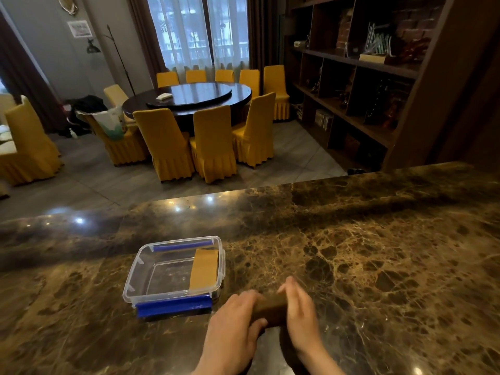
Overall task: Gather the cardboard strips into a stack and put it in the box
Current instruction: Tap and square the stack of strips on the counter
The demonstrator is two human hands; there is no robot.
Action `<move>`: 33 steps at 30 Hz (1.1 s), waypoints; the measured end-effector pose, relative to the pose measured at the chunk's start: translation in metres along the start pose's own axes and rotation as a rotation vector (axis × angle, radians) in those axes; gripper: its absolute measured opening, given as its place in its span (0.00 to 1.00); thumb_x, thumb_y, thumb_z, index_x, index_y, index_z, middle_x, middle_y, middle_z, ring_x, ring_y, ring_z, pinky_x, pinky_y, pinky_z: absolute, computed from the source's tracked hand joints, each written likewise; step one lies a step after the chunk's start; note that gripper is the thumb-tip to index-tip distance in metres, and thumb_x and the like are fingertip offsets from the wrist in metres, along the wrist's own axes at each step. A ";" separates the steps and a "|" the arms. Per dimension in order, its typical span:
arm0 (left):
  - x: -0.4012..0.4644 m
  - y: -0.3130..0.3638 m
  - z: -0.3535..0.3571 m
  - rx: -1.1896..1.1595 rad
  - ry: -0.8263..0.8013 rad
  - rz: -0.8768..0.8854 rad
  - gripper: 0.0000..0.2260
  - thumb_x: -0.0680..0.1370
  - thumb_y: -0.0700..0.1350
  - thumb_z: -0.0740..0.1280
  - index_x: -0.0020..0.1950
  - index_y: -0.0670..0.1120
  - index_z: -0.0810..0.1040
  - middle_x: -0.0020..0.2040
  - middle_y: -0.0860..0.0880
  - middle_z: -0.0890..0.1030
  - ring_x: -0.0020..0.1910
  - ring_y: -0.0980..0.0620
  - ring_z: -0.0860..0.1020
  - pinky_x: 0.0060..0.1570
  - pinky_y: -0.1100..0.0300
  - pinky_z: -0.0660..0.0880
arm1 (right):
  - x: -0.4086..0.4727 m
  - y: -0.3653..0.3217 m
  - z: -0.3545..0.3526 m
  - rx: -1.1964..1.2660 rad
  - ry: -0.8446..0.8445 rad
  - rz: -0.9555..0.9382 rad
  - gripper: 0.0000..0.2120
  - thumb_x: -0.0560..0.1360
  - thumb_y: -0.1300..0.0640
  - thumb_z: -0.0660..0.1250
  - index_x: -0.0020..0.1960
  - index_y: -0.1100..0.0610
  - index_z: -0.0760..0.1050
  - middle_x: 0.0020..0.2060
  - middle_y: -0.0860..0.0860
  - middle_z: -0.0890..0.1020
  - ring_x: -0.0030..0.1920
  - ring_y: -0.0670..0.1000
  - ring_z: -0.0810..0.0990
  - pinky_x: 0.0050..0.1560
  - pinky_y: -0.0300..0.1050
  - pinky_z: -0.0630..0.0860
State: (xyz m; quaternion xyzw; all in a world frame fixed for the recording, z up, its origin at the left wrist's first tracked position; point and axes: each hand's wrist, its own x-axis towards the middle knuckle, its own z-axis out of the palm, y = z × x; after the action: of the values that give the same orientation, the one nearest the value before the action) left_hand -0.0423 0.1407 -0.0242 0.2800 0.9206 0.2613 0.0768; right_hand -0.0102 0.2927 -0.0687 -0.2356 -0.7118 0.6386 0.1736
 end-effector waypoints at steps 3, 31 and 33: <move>0.001 -0.002 0.003 -0.502 0.106 -0.159 0.14 0.78 0.49 0.72 0.59 0.61 0.73 0.56 0.58 0.82 0.54 0.62 0.81 0.60 0.55 0.79 | 0.004 -0.015 -0.007 0.293 0.037 0.144 0.33 0.76 0.34 0.54 0.45 0.64 0.78 0.34 0.54 0.83 0.37 0.52 0.80 0.41 0.45 0.76; 0.016 0.031 0.028 -1.014 0.525 -0.392 0.20 0.84 0.48 0.62 0.33 0.61 0.77 0.28 0.76 0.76 0.33 0.79 0.75 0.38 0.76 0.72 | -0.032 -0.037 0.036 0.215 -0.102 0.222 0.15 0.83 0.47 0.59 0.51 0.58 0.77 0.48 0.38 0.85 0.51 0.21 0.75 0.47 0.22 0.74; 0.014 0.037 0.018 -1.043 0.519 -0.387 0.28 0.85 0.47 0.60 0.31 0.74 0.77 0.30 0.79 0.75 0.34 0.82 0.73 0.40 0.69 0.72 | -0.034 -0.044 0.036 0.207 -0.110 0.267 0.21 0.82 0.41 0.57 0.67 0.52 0.76 0.61 0.38 0.76 0.63 0.29 0.73 0.65 0.27 0.68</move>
State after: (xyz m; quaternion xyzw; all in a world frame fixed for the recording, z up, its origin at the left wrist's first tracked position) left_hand -0.0312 0.1825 -0.0200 -0.0396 0.6940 0.7185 0.0230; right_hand -0.0065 0.2408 -0.0275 -0.2735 -0.6129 0.7379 0.0712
